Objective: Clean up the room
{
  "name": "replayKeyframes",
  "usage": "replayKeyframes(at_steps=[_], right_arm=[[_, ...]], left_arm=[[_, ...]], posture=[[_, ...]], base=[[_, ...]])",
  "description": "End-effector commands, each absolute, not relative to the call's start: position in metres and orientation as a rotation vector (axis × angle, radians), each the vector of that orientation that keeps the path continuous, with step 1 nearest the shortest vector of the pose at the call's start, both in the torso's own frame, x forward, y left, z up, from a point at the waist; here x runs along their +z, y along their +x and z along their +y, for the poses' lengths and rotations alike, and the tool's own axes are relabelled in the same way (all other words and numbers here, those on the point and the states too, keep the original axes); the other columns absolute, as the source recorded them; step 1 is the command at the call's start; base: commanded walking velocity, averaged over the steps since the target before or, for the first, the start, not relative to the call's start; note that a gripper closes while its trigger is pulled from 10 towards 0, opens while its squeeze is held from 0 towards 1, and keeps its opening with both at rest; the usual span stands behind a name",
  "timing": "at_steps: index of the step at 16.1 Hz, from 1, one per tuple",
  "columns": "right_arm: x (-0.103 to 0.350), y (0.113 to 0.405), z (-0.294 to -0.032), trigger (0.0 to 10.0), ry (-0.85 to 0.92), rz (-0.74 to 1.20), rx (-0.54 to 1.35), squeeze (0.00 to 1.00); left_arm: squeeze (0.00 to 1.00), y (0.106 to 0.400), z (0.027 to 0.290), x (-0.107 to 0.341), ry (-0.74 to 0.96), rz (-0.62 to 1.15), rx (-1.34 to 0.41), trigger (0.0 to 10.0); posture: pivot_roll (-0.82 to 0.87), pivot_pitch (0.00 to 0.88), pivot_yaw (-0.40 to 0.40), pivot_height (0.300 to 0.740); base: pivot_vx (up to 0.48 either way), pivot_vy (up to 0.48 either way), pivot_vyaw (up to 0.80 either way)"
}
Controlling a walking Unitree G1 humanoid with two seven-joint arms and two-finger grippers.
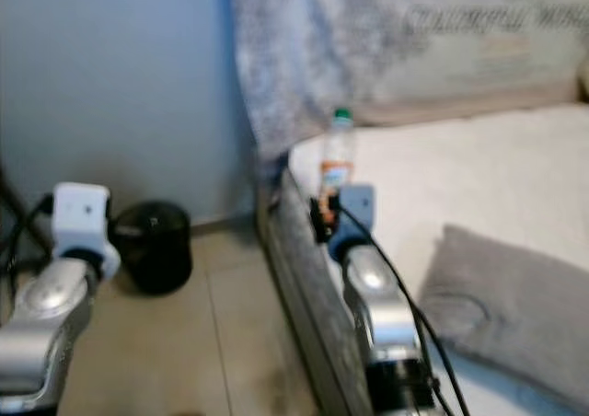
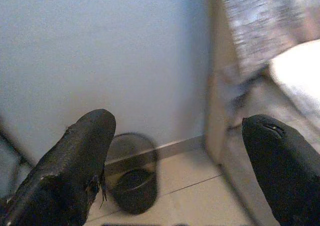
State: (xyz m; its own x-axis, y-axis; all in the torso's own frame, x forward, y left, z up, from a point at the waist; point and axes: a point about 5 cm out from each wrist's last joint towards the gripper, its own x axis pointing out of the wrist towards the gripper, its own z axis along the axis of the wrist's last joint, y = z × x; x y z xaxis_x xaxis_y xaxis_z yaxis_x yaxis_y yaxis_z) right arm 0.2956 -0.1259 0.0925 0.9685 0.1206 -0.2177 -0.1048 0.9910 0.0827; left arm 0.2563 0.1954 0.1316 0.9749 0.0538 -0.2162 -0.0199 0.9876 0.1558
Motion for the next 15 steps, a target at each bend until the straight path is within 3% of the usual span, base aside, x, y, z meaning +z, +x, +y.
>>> replayKeyframes(at_steps=[1, 4, 7, 11, 15], right_arm=[[0.09, 0.295, -0.132, 10.0, 0.072, 0.226, 0.089, 0.0], [0.088, 0.293, -0.124, 10.0, 0.13, 0.253, 0.194, 0.0], [0.085, 0.289, -0.113, 10.0, 0.002, 0.268, 0.276, 0.0], [0.085, 0.29, -0.114, 10.0, 0.037, 0.274, 0.274, 0.0], [0.083, 0.292, -0.119, 10.0, 0.038, 0.285, 0.221, 0.0]], left_arm=[[0.0, 0.256, 0.195, 0.129, 0.15, 0.233, 0.035, 10.0], [0.0, 0.256, 0.198, 0.128, 0.19, 0.232, 0.036, 10.0], [0.0, 0.255, 0.197, 0.124, 0.223, 0.242, 0.022, 10.0], [0.0, 0.256, 0.195, 0.125, 0.202, 0.241, 0.012, 10.0], [0.0, 0.254, 0.197, 0.123, 0.186, 0.246, 0.011, 10.0]], posture=[[0.1, 0.0, -0.051, 0.74], [0.1, 0.0, -0.053, 0.74], [0.09, 0.0, -0.04, 0.74], [0.08, 0.0, -0.041, 0.74], [0.09, 0.0, -0.055, 0.74]], base=[[0.0, 0.0, 0.0], [0.0, 0.0, 0.0], [0.08, 0.0, 0.53], [0.0, 0.0, 0.8], [0.294, 0.0, 0.1]])
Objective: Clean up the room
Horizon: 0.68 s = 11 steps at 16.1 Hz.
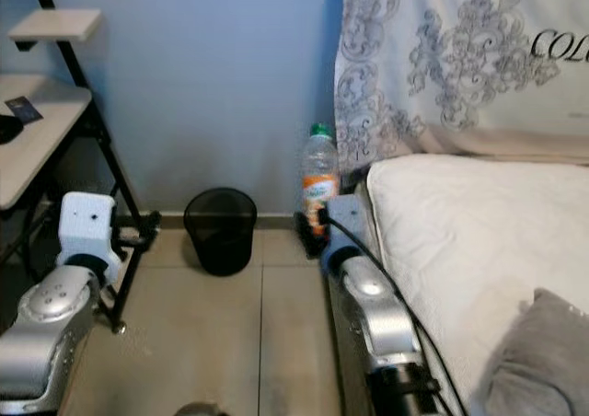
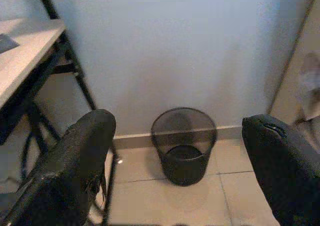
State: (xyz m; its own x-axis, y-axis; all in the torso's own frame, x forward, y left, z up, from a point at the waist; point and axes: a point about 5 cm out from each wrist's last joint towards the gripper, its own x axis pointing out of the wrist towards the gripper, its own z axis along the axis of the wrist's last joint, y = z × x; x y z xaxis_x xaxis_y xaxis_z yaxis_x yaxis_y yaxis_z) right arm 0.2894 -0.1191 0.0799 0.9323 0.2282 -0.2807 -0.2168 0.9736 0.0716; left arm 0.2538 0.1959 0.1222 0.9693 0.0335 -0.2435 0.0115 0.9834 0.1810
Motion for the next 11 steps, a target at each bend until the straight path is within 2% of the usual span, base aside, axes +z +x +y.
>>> replayKeyframes(at_steps=[1, 11], right_arm=[[0.0829, 0.2923, -0.1195, 10.0, 0.04, 0.283, 0.216, 0.0], [0.0808, 0.292, -0.118, 10.0, 0.046, 0.295, 0.215, 0.0]], left_arm=[[0.0, 0.2526, 0.198, 0.1219, 0.185, 0.249, 0.012, 10.0], [0.0, 0.2514, 0.1999, 0.1218, 0.215, 0.238, -0.008, 10.0]], posture=[[0.09, 0.0, -0.056, 0.74], [0.1, 0.0, -0.058, 0.74]], base=[[0.319, 0.0, 0.0], [0.312, 0.0, 0.0]])
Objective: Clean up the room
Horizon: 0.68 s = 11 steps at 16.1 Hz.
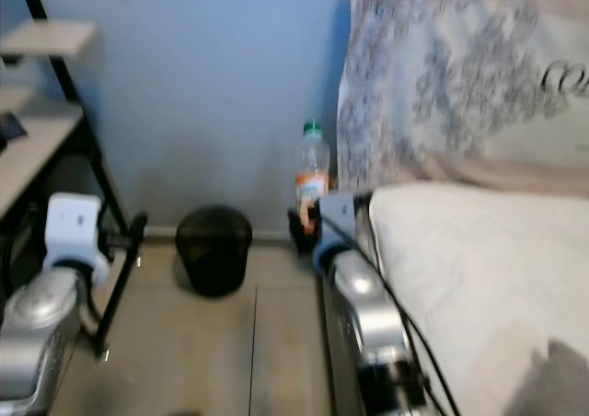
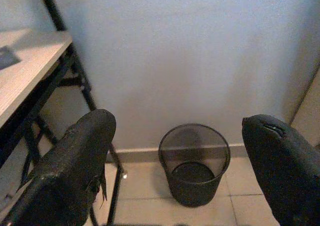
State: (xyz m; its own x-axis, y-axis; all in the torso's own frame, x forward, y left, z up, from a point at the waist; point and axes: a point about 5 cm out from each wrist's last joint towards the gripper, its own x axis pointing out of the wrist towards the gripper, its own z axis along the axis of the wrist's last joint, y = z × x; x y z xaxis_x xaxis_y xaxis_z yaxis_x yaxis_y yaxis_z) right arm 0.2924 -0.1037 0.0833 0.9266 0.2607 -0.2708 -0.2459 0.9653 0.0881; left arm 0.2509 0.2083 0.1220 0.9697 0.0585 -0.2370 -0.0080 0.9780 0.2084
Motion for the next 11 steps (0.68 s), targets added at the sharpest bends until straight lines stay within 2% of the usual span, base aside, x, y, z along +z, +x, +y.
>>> replayKeyframes(at_steps=[1, 5, 8, 11], right_arm=[[0.0804, 0.2917, -0.1189, 10.0, 0.042, 0.292, 0.215, 0.0], [0.0775, 0.2896, -0.1149, 10.0, 0.013, 0.299, 0.262, 0.0], [0.0759, 0.2881, -0.1146, 10.0, 0.018, 0.306, 0.259, 0.0], [0.0739, 0.2878, -0.1176, 10.0, 0.046, 0.317, 0.238, 0.0]], left_arm=[[0.0, 0.2508, 0.2, 0.1217, 0.229, 0.23, -0.021, 10.0], [0.0, 0.2486, 0.2023, 0.1221, 0.221, 0.19, -0.058, 10.0], [0.0, 0.2456, 0.2066, 0.1197, 0.226, 0.19, -0.051, 10.0], [0.0, 0.2463, 0.2064, 0.1203, 0.225, 0.188, -0.053, 10.0]], posture=[[0.1, 0.0, -0.058, 0.74], [0.1, 0.0, -0.052, 0.74], [0.1, 0.0, -0.054, 0.74], [0.1, 0.0, -0.052, 0.74]], base=[[0.296, 0.0, 0.0], [0.299, 0.0, 0.0], [0.315, 0.0, 0.8], [0.325, 0.0, 0.0]])
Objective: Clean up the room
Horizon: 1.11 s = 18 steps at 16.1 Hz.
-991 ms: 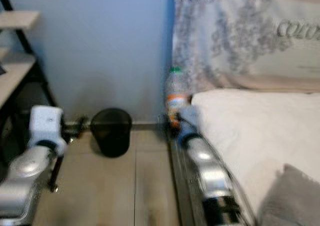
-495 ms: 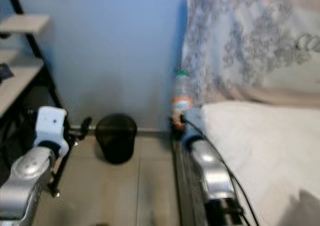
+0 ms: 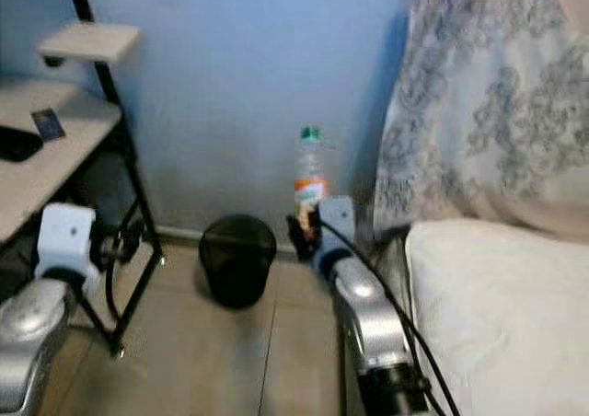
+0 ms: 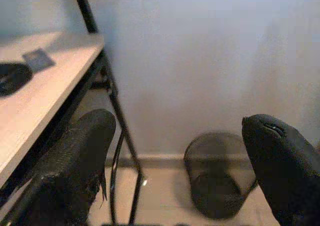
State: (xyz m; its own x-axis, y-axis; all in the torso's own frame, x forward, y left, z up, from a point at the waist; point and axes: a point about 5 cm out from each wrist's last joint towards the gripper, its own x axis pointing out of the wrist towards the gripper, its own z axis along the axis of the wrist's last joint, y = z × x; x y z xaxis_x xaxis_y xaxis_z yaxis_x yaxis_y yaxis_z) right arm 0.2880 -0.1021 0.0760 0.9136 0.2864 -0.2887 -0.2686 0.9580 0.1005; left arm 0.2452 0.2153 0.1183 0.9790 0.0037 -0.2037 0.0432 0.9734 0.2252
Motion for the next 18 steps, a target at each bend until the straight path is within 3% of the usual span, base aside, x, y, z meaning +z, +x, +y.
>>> replayKeyframes(at_steps=[1, 18], right_arm=[[0.074, 0.287, -0.117, 10.0, 0.046, 0.318, 0.245, 0.0], [0.07, 0.285, -0.117, 10.0, 0.045, 0.328, 0.226, 0.0]], left_arm=[[0.0, 0.246, 0.206, 0.12, 0.226, 0.188, -0.058, 10.0], [0.0, 0.254, 0.195, 0.119, 0.255, 0.203, -0.157, 10.0]], posture=[[0.1, 0.0, -0.051, 0.74], [0.09, 0.0, -0.008, 0.74]], base=[[0.334, 0.0, 0.0], [0.335, 0.0, 0.0]])
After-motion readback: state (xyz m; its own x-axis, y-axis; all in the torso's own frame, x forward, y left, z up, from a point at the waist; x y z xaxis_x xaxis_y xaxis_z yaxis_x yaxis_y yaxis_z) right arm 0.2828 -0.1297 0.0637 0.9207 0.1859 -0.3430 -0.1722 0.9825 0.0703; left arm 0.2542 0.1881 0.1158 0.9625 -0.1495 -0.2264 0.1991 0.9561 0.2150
